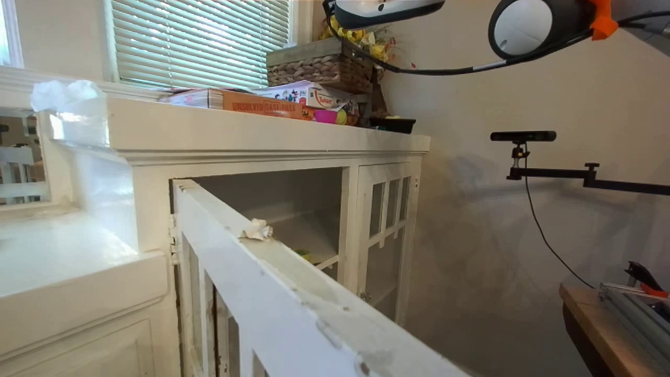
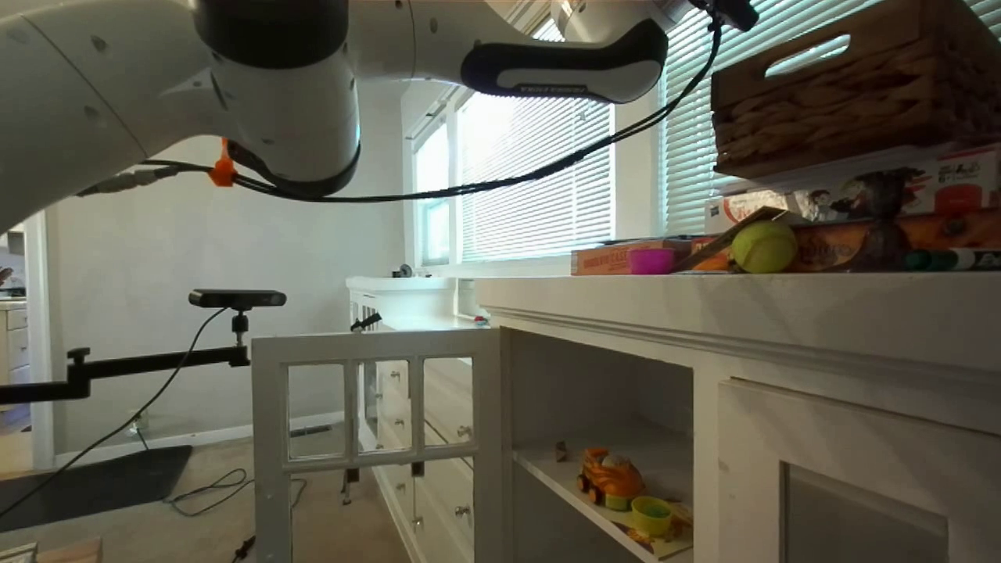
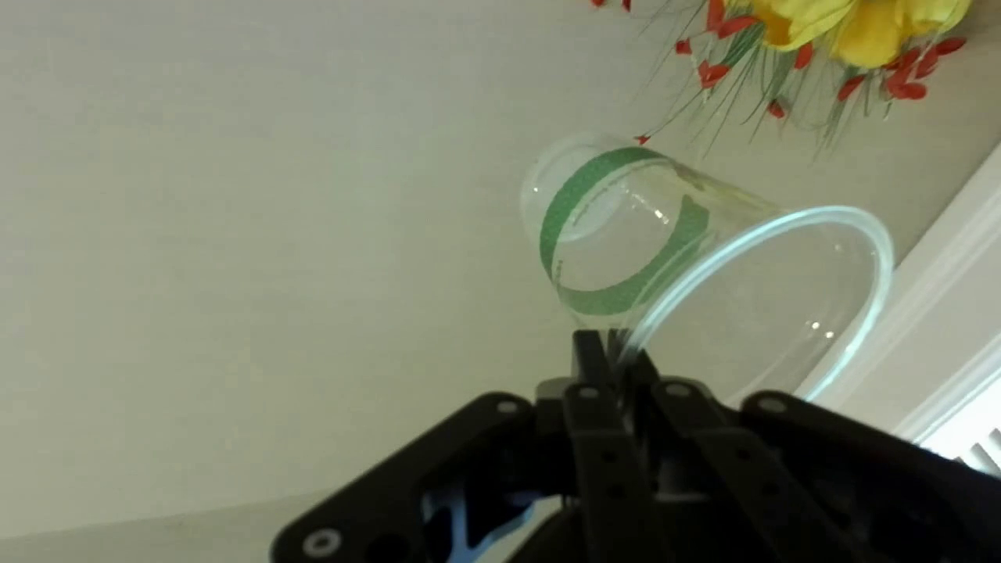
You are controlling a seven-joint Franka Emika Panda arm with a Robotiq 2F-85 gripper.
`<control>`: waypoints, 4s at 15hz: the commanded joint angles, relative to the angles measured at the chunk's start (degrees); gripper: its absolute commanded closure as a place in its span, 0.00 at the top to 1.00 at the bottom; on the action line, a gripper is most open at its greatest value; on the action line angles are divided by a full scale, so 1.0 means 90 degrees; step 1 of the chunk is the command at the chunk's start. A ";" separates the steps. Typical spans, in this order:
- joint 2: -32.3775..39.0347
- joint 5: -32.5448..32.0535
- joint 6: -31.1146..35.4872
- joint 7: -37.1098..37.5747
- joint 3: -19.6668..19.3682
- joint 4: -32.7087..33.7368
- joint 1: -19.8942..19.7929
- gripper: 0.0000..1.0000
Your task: Pour the contents in the clear cup into the basket.
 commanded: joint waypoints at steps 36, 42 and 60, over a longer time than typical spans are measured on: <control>-0.2013 0.7263 -0.1359 -0.2880 0.2759 0.0117 0.0655 0.02; -0.2008 0.8394 -0.2547 -0.2657 0.3153 -0.0189 0.0357 0.02; -0.1229 0.8702 -0.3142 -0.1606 0.3297 0.0106 0.0916 0.02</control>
